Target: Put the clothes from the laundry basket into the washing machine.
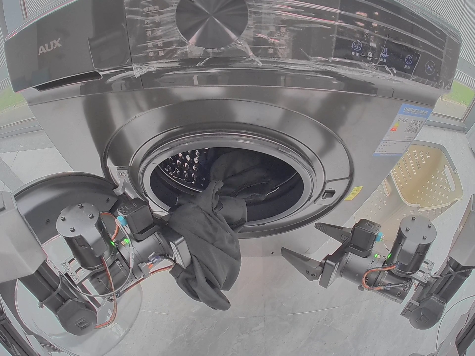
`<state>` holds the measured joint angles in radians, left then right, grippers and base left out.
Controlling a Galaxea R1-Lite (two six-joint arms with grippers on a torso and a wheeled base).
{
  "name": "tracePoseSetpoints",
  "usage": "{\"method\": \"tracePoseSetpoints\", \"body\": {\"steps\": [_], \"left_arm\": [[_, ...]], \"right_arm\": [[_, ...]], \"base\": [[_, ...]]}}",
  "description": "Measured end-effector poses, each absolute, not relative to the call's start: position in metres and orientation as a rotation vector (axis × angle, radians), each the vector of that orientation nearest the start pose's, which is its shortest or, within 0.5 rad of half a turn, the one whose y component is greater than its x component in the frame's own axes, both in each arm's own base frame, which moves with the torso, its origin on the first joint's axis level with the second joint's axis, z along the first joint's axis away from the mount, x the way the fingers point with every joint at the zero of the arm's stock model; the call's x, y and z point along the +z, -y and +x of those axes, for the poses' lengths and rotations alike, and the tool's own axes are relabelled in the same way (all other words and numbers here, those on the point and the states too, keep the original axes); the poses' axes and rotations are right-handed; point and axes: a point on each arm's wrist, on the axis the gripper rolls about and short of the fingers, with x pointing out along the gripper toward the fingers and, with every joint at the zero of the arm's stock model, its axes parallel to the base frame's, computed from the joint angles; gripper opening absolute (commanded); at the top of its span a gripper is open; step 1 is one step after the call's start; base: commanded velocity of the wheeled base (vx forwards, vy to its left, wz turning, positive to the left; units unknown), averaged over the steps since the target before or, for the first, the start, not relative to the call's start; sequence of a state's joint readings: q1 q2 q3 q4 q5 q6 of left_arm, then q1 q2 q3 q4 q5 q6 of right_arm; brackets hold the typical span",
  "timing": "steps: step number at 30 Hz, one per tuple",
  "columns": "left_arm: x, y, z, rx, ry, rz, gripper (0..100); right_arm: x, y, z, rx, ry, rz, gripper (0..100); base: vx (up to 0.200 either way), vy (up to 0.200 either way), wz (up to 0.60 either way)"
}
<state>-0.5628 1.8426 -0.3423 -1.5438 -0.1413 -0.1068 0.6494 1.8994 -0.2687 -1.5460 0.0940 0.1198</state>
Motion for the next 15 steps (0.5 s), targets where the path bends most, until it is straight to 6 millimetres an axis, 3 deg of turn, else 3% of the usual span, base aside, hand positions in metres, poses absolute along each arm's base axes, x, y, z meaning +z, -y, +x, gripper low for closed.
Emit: {"method": "tracePoseSetpoints", "body": {"steps": [8,15], "left_arm": [[0.123,0.160,0.238,-0.701,0.025,-0.105,0],[0.122,0.193,0.271,-0.677,0.093,-0.125,0]], "right_arm": [[0.096,-0.170,0.200,0.778,-0.136,0.086,100],[0.093,-0.172,0.193,0.791,-0.153,0.079,100]], "base": [[0.000,0.000,0.00],[0.000,0.000,0.00]]}}
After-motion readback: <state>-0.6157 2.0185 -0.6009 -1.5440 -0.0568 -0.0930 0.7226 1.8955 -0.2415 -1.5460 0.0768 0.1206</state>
